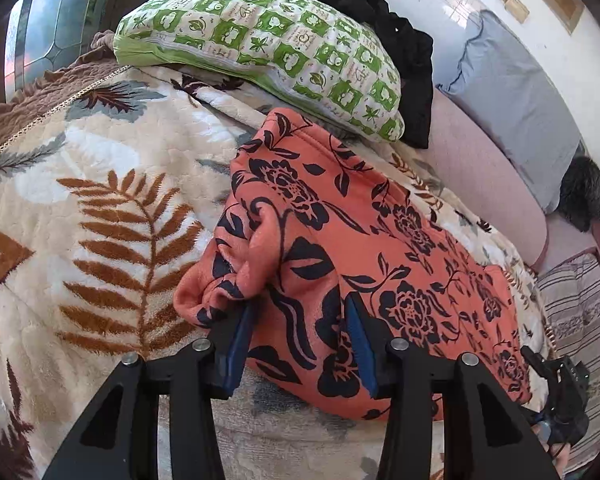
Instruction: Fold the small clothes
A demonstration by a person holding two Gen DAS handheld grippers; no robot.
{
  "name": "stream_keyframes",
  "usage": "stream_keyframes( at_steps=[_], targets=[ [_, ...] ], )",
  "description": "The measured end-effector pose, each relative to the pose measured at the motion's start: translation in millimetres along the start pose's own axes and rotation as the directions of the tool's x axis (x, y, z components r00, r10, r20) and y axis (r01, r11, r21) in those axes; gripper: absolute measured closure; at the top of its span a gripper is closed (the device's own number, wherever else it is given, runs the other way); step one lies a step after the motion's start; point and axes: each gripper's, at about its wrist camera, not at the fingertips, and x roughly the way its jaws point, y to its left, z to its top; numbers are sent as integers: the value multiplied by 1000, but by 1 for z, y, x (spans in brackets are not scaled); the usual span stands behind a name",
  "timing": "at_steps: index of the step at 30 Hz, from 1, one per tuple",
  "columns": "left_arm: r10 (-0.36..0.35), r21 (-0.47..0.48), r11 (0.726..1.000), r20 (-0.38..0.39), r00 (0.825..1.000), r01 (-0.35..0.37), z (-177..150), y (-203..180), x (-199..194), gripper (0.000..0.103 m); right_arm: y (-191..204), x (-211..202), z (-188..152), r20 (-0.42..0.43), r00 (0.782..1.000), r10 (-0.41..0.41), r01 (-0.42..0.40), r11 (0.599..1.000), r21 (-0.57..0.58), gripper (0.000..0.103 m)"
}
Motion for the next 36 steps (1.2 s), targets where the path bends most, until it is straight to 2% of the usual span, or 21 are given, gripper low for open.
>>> stream_keyframes(
  at_steps=[1,2,3,5,7,8,10,11,12,14,16,17,20,23,27,36],
  targets=[
    [11,7,1000,-12,1000,-11,-1,-1,2,42,1,3,1,4,1000,-13,13,1000,-18,35],
    [21,10,1000,-30,999,-21,-2,-2,4,27,4,4,1,15,1000,-22,22,999,-45,35],
    [37,9,999,-49,998,-36,-4,-2,5,20,7,5,0,28,999,-36,38,996,-80,37],
    [70,0,998,-80,994,-70,-9,-3,9,20,13,8,-2,54,995,-83,89,988,-129,43],
    [86,-15,996,-114,990,-88,-13,-1,15,20,14,12,-3,60,990,-128,136,978,-158,53],
    [83,-27,996,-116,990,-87,-13,2,16,20,13,14,-3,62,988,-142,151,974,-167,54],
    [88,-31,995,-91,992,-91,-12,4,14,34,9,15,0,60,988,-143,151,975,-162,55],
    [105,-19,994,-77,991,-107,-10,4,14,50,9,15,1,59,988,-144,151,976,-159,55],
    [106,-16,994,-67,992,-107,-8,4,14,55,8,15,2,58,988,-143,150,975,-162,55],
    [83,-35,996,-52,995,-85,-6,7,15,70,9,16,1,60,988,-145,153,972,-177,57],
    [62,-38,997,-40,997,-64,-5,8,16,79,10,17,2,65,984,-166,176,965,-192,76],
    [47,-43,998,-32,998,-49,-4,8,15,85,9,17,2,69,982,-177,187,965,-186,79],
    [10,-44,999,-2,1000,-10,-3,7,7,89,11,9,1,99,981,-165,181,967,-181,85],
    [-10,-30,999,29,1000,10,-1,3,-2,90,34,-1,-7,174,970,-169,215,934,-285,87],
    [-21,-36,999,35,999,22,-4,5,-13,91,53,-16,-19,229,962,-152,228,907,-353,88],
    [-31,-47,998,68,997,34,-40,19,-74,96,55,-69,-67,271,940,-208,307,863,-401,88]
  ],
)
